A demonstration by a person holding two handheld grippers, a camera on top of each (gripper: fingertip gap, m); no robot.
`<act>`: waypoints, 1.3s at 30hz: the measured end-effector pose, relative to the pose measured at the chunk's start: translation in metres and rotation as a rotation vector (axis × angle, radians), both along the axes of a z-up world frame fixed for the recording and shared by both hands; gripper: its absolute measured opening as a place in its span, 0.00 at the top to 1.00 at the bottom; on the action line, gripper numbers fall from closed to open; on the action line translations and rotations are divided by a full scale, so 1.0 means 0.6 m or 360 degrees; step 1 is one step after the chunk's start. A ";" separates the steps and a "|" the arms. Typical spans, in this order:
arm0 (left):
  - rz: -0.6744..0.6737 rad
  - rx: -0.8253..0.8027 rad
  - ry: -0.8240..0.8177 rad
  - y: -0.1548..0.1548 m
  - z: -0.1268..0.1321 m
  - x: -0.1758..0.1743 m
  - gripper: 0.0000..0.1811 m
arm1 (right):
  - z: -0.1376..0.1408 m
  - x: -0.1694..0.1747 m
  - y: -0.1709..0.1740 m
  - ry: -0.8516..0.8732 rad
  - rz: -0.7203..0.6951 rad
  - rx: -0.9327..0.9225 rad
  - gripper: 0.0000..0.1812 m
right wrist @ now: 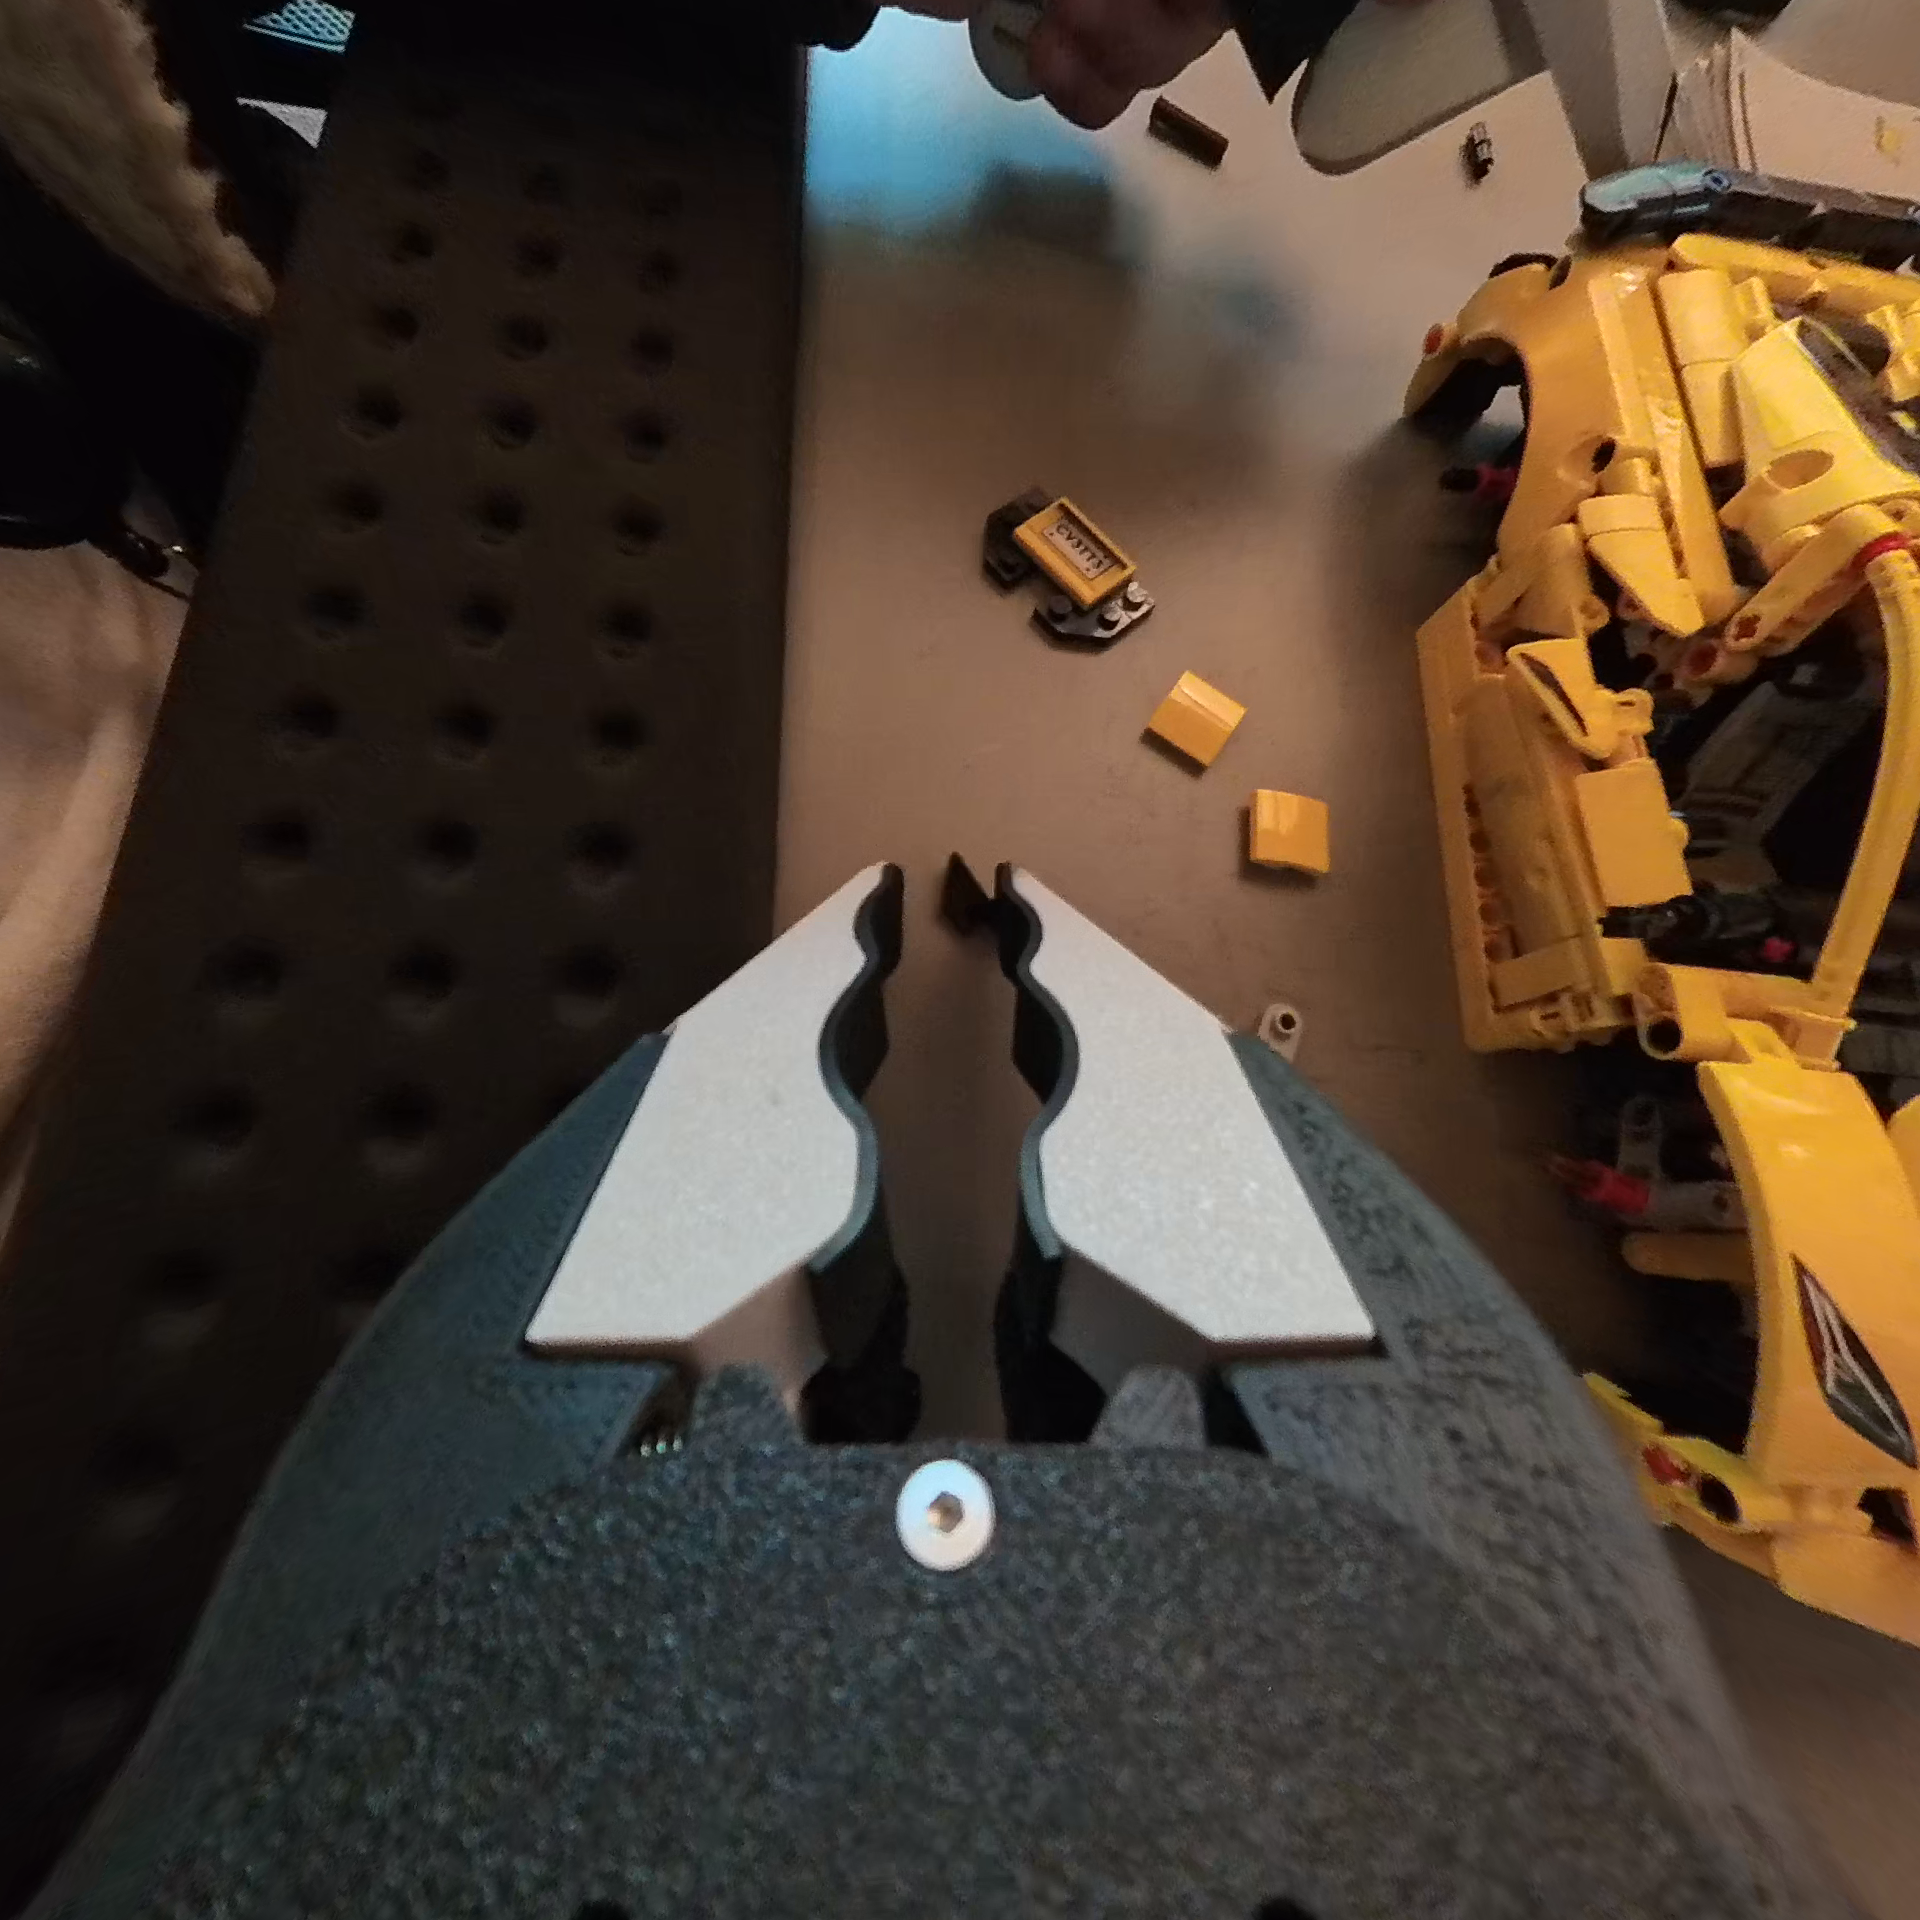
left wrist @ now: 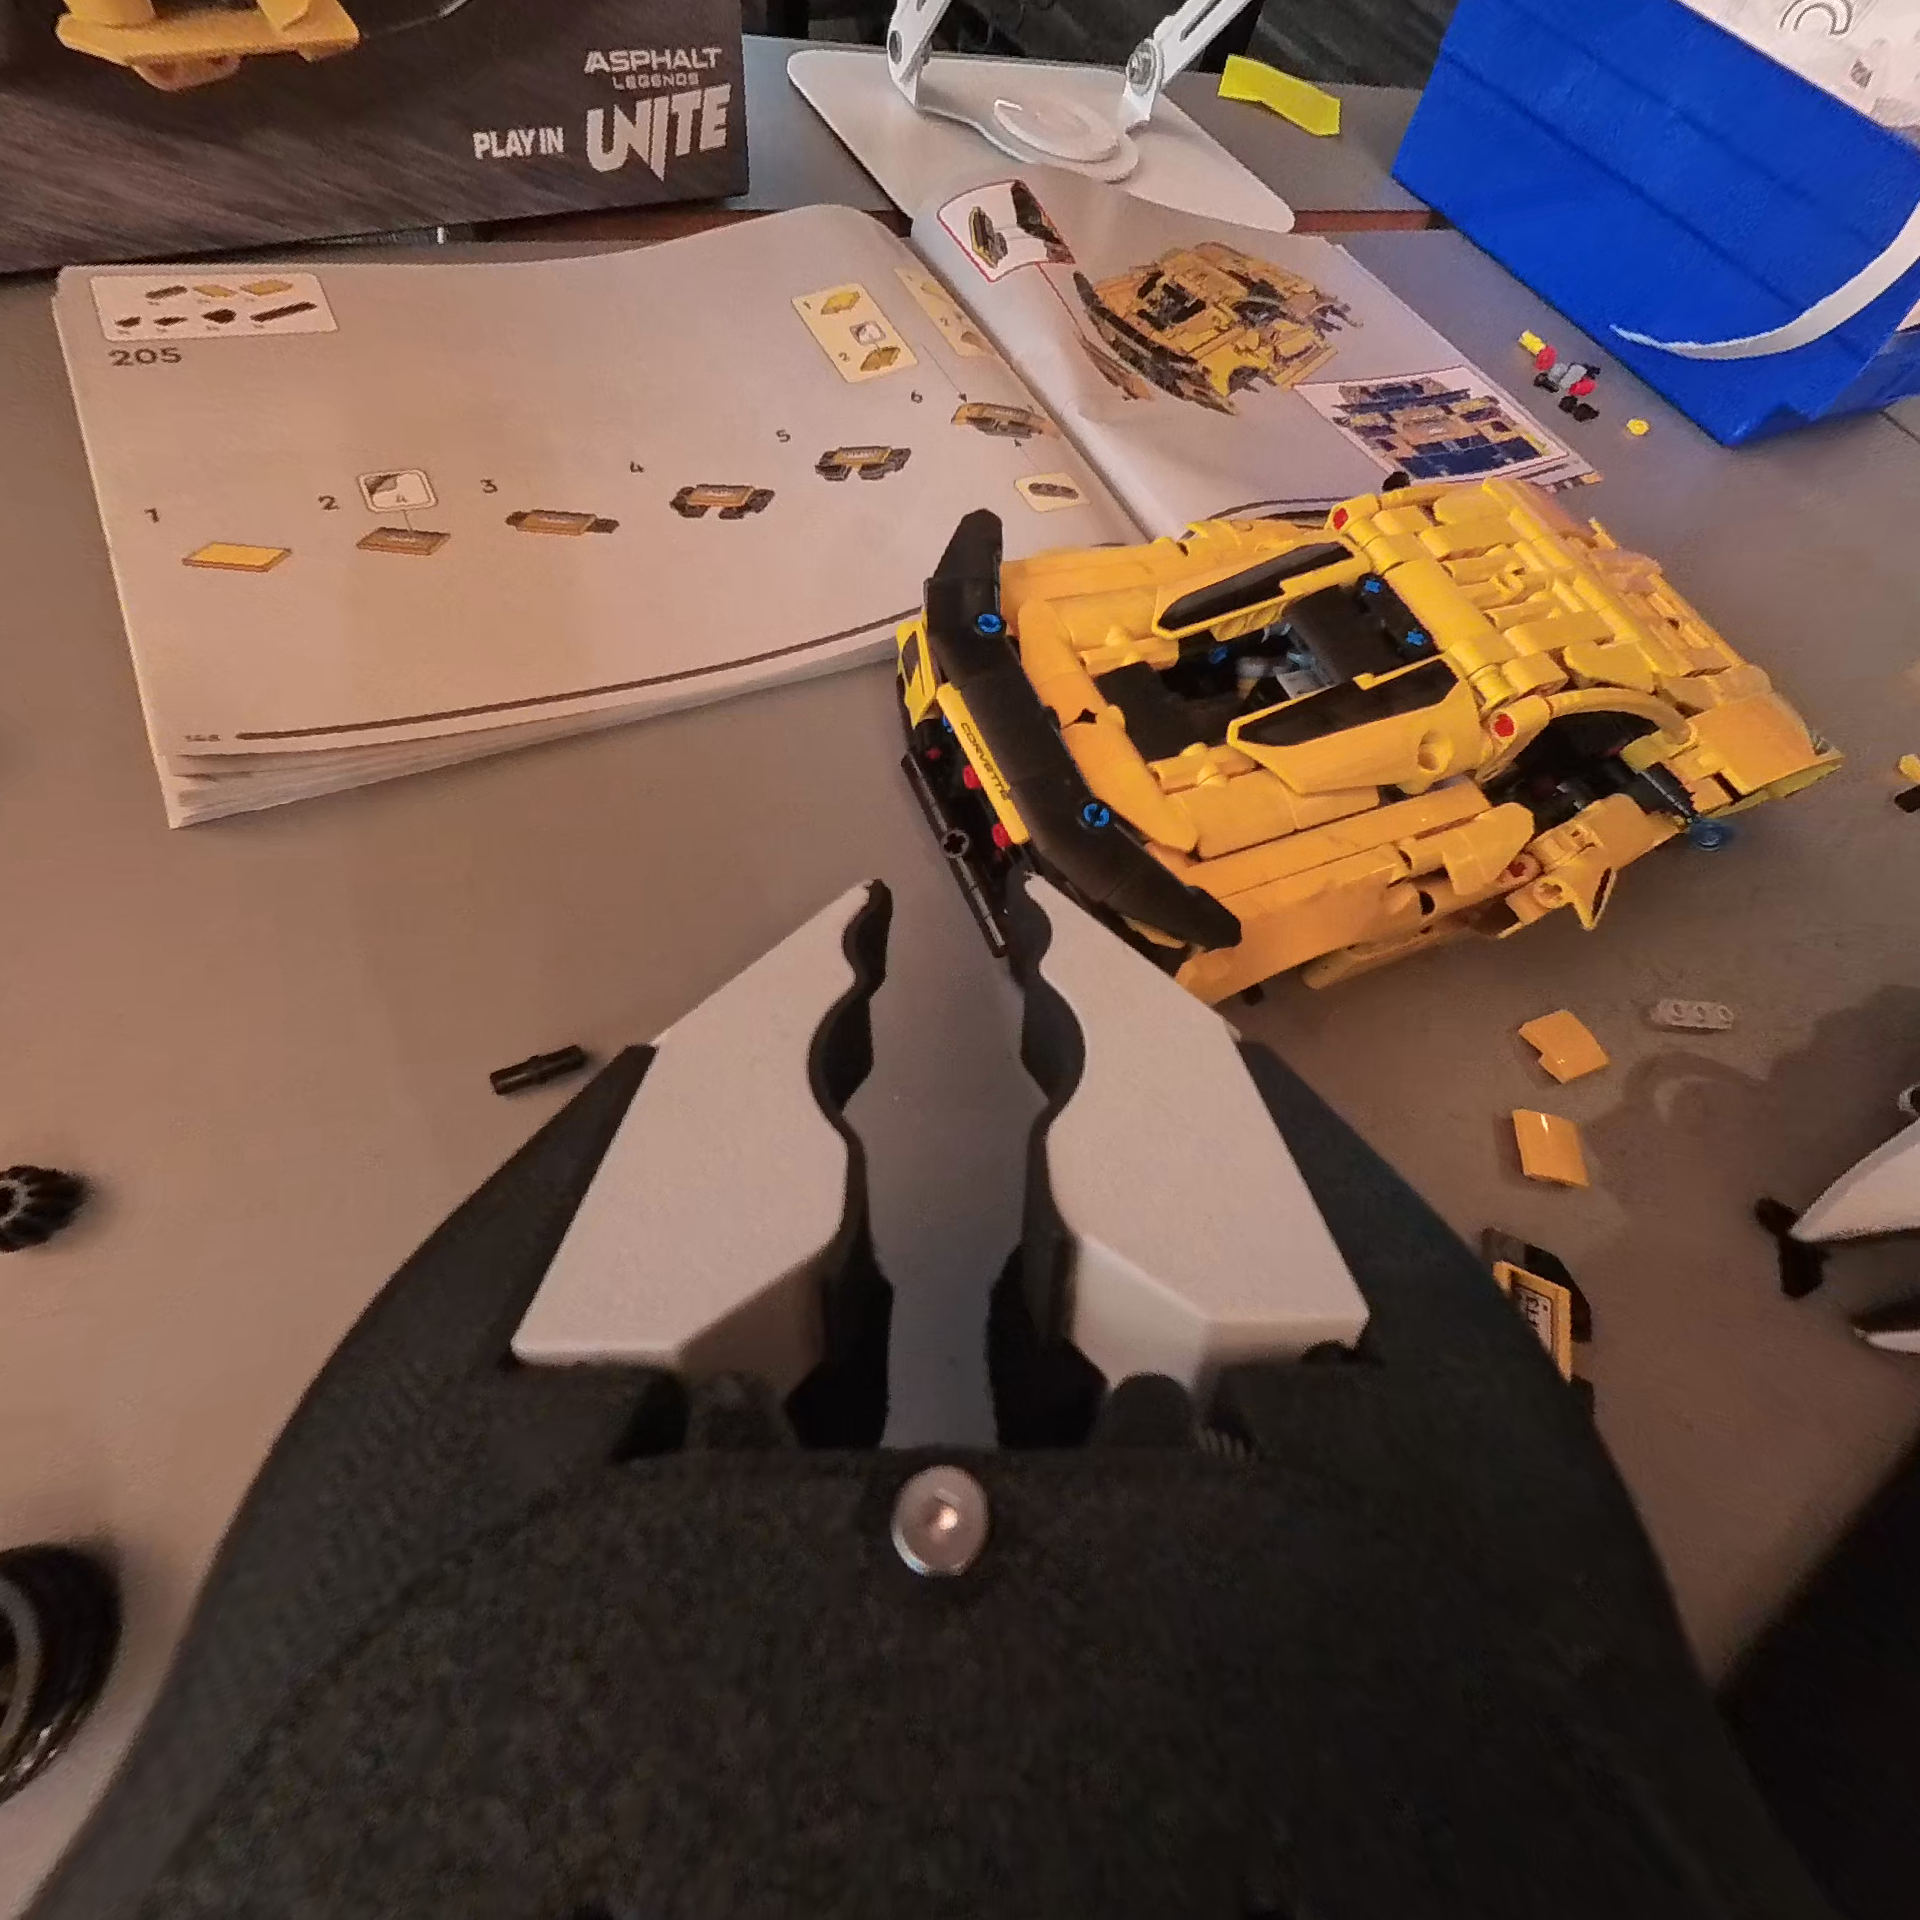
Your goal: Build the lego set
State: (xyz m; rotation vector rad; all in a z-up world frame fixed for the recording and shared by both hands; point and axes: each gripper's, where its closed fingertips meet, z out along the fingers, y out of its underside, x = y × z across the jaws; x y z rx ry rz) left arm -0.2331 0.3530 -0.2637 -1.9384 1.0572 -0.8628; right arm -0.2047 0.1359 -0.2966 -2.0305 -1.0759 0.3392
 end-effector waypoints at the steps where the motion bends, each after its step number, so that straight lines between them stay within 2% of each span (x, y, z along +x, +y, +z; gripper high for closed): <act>1: 0.0000 0.0002 0.0000 0.000 0.000 0.000 0.88 | -0.001 0.000 0.000 -0.0002 0.0001 -0.0005 0.90; 11: -0.0003 -0.0002 -0.0002 -0.001 0.000 0.000 0.88 | 0.000 -0.001 -0.002 0.0033 0.0002 -0.0032 0.90; 16: -0.0012 -0.0003 0.0004 -0.002 -0.001 0.001 0.88 | 0.010 -0.001 -0.008 0.0187 -0.0008 -0.0125 0.90; 20: -0.0017 -0.0011 -0.0002 -0.003 -0.001 0.002 0.88 | 0.001 0.000 -0.005 0.0098 -0.0009 -0.0112 0.89; 23: -0.0018 -0.0007 0.0000 -0.004 -0.001 0.002 0.88 | -0.007 0.022 0.010 -0.0015 -0.0101 -0.0060 0.89; 26: -0.0018 -0.0006 0.0000 -0.004 -0.001 0.002 0.88 | -0.005 0.026 0.010 -0.0013 -0.0113 -0.0059 0.89; 34: -0.0026 -0.0003 0.0000 -0.006 -0.001 0.003 0.88 | 0.018 0.022 0.011 0.0132 -0.0133 -0.0035 0.86; 39: -0.0042 0.0032 -0.0026 -0.010 0.010 0.003 0.89 | 0.053 0.021 0.015 0.0347 -0.0160 0.0009 0.86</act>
